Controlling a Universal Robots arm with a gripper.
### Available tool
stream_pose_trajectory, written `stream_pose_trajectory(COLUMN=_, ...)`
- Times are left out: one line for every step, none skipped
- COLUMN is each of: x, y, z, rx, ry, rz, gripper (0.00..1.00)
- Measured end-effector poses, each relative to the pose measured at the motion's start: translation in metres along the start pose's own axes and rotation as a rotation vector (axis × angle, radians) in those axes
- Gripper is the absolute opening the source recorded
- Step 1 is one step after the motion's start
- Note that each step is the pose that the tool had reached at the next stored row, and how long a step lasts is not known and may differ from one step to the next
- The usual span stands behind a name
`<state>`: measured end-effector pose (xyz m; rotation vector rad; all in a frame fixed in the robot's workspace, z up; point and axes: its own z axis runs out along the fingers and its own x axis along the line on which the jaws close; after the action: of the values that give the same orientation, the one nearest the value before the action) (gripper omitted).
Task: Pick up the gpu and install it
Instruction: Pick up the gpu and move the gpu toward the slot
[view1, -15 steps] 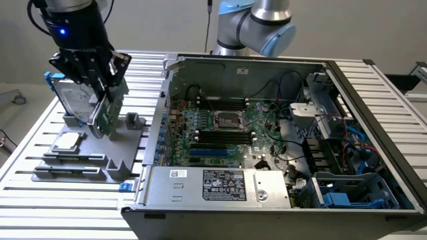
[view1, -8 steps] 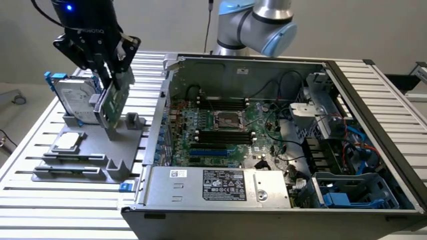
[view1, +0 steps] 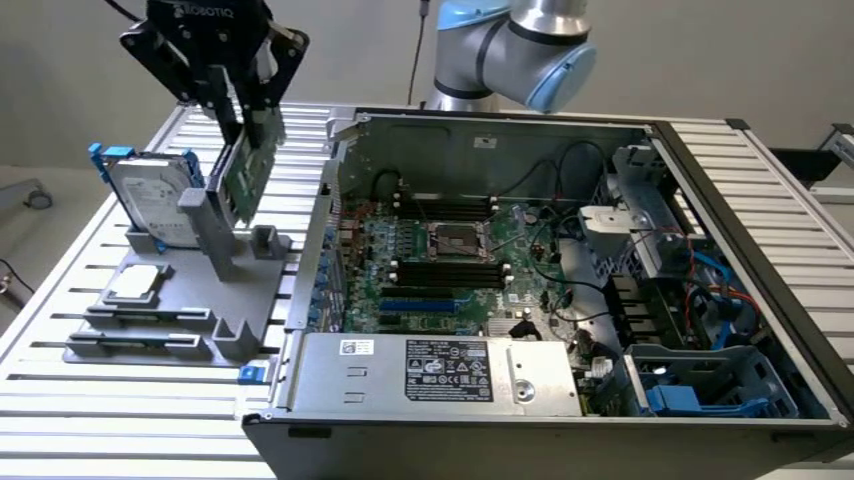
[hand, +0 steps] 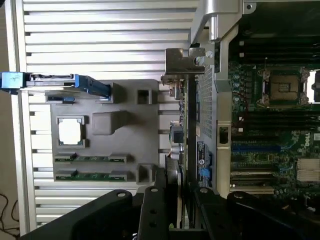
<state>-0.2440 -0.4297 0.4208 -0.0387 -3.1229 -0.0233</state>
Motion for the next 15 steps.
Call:
stream_pose_trajectory(x=-0.004, y=0.0002, z=-0.0030, rx=0.0000, ry=0.0042, rz=0.000, gripper=0.26)
stream_pose_trajectory(x=-0.008, y=0.0003, z=-0.0052, rx=0.0000, ry=0.0093, rz=0.000, gripper=0.26)
stream_pose_trajectory(x=-0.012, y=0.0004, z=-0.0070, rx=0.0003, ry=0.0146, rz=0.000, gripper=0.26)
stream_pose_trajectory(x=-0.016, y=0.0005, z=-0.0083, rx=0.0004, ry=0.0193, rz=0.000, gripper=0.26)
stream_pose_trajectory(x=-0.021, y=0.0007, z=-0.0090, rx=0.0006, ry=0.0235, rz=0.000, gripper=0.26)
stream_pose_trajectory(x=-0.025, y=0.0008, z=-0.0094, rx=0.0006, ry=0.0272, rz=0.000, gripper=0.26)
stream_pose_trajectory(x=-0.030, y=0.0009, z=-0.0096, rx=0.0007, ry=0.0307, rz=0.000, gripper=0.26)
stream_pose_trajectory(x=-0.035, y=0.0010, z=-0.0098, rx=0.0008, ry=0.0338, rz=0.000, gripper=0.26)
stream_pose_trajectory(x=-0.039, y=0.0011, z=-0.0098, rx=0.0008, ry=0.0363, rz=0.001, gripper=0.26)
stream_pose_trajectory(x=-0.044, y=0.0012, z=-0.0099, rx=0.0009, ry=0.0384, rz=0.000, gripper=0.26)
stream_pose_trajectory(x=-0.048, y=0.0013, z=-0.0100, rx=0.0009, ry=0.0404, rz=0.001, gripper=0.26)
stream_pose_trajectory(x=-0.053, y=0.0015, z=-0.0101, rx=0.0010, ry=0.0421, rz=0.001, gripper=0.26)
stream_pose_trajectory(x=-0.057, y=0.0016, z=-0.0102, rx=0.0010, ry=0.0435, rz=0.001, gripper=0.26)
stream_pose_trajectory(x=-0.062, y=0.0017, z=-0.0103, rx=0.0010, ry=0.0448, rz=0.001, gripper=0.26)
stream_pose_trajectory(x=-0.066, y=0.0018, z=-0.0104, rx=0.0012, ry=0.0461, rz=0.001, gripper=0.26)
